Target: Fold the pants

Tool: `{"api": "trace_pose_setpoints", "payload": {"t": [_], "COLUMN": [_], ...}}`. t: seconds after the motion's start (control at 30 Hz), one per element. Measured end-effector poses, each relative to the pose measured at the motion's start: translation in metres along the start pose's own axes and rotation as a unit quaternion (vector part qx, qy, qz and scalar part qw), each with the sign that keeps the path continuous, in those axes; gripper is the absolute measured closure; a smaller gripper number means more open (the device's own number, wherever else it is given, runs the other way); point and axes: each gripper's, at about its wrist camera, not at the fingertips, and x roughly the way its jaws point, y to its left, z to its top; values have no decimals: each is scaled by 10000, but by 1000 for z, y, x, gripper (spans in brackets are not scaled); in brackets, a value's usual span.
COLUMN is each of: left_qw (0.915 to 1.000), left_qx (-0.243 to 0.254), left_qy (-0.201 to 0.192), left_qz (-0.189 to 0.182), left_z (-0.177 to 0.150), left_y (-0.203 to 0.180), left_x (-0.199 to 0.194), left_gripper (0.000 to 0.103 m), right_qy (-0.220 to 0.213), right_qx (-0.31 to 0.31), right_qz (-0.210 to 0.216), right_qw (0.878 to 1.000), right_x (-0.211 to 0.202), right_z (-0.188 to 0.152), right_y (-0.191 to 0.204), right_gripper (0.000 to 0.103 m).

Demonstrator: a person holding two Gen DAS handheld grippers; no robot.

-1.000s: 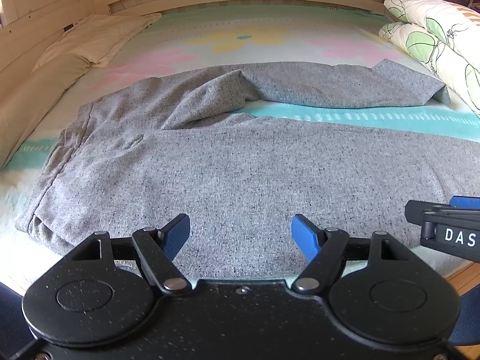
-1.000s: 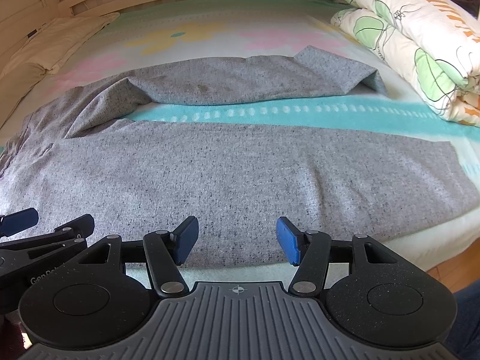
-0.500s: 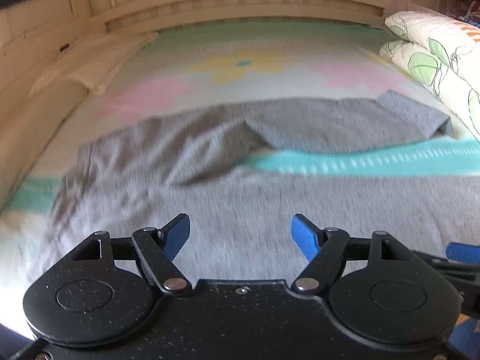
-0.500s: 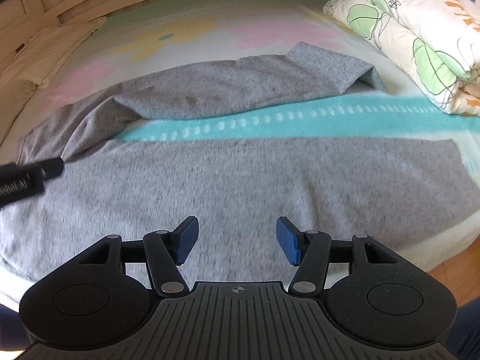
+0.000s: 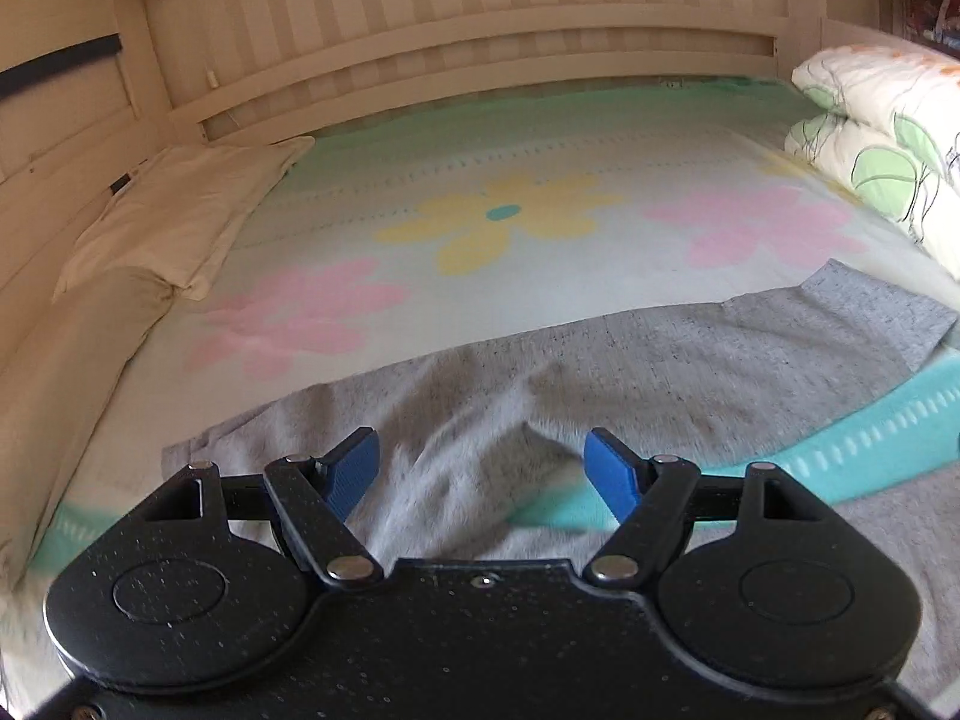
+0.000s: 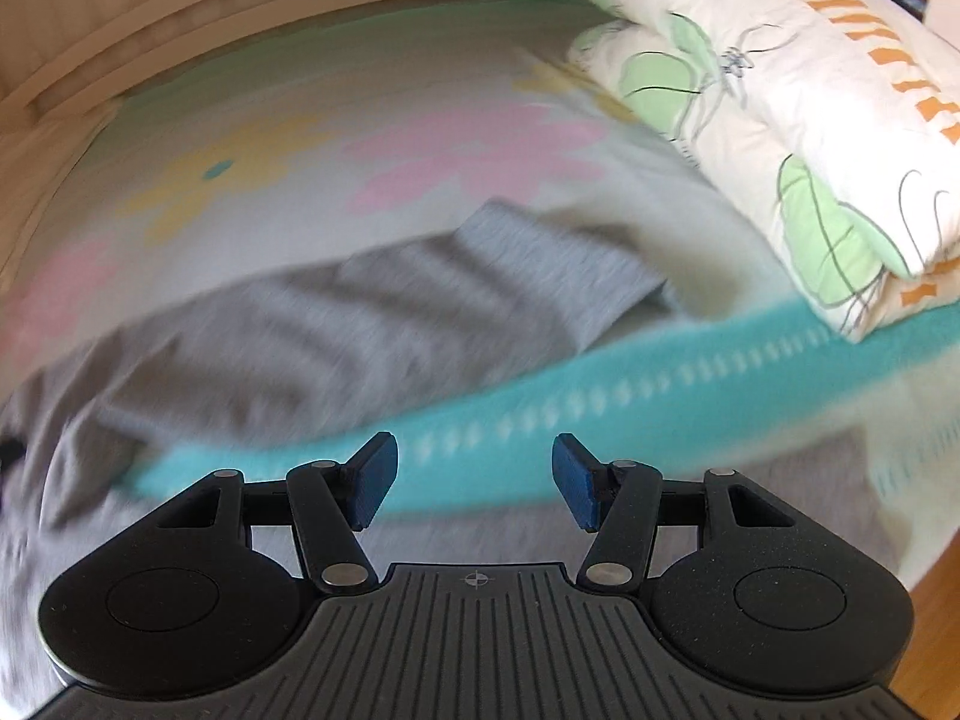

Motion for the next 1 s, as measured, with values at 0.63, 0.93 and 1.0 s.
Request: {"api": "trace_pose_setpoints", "payload": {"t": [0.63, 0.93, 1.0], "left_qw": [9978, 9965, 9966], "left_qx": [38, -97, -137], "left_qy": [654, 779, 746], "left_qz": [-92, -295, -309], "left_z": [14, 13, 15], "left_y": [-12, -12, -11], "left_x": [62, 61, 57], "left_gripper": [27, 27, 27], "right_qy": [153, 186, -105], "right_qx": [936, 555, 940], "right_qz": [-697, -567, -437], "right_qw": [9931, 9967, 9946], "right_x": [159, 165, 157], "right_z": [80, 86, 97], "right_y": [-72, -70, -79], "right_gripper": [60, 59, 59]}}
